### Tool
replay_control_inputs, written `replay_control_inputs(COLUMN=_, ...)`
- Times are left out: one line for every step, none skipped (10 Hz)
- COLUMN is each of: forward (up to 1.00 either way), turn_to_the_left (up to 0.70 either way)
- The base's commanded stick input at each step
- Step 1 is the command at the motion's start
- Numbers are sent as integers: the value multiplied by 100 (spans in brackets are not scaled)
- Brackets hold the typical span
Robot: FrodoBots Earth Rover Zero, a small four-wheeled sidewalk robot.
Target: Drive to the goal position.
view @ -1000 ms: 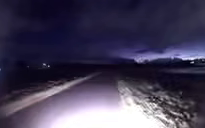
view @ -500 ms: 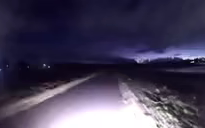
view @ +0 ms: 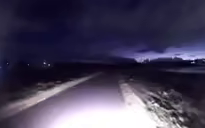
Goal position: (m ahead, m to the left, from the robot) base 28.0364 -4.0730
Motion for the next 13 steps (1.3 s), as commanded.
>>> replay_control_inputs(forward=85, turn_to_the_left=0)
replay_control_inputs(forward=85, turn_to_the_left=0)
replay_control_inputs(forward=85, turn_to_the_left=0)
replay_control_inputs(forward=85, turn_to_the_left=0)
replay_control_inputs(forward=85, turn_to_the_left=0)
replay_control_inputs(forward=85, turn_to_the_left=0)
replay_control_inputs(forward=85, turn_to_the_left=0)
replay_control_inputs(forward=85, turn_to_the_left=0)
replay_control_inputs(forward=85, turn_to_the_left=0)
replay_control_inputs(forward=85, turn_to_the_left=0)
replay_control_inputs(forward=85, turn_to_the_left=0)
replay_control_inputs(forward=85, turn_to_the_left=0)
replay_control_inputs(forward=85, turn_to_the_left=0)
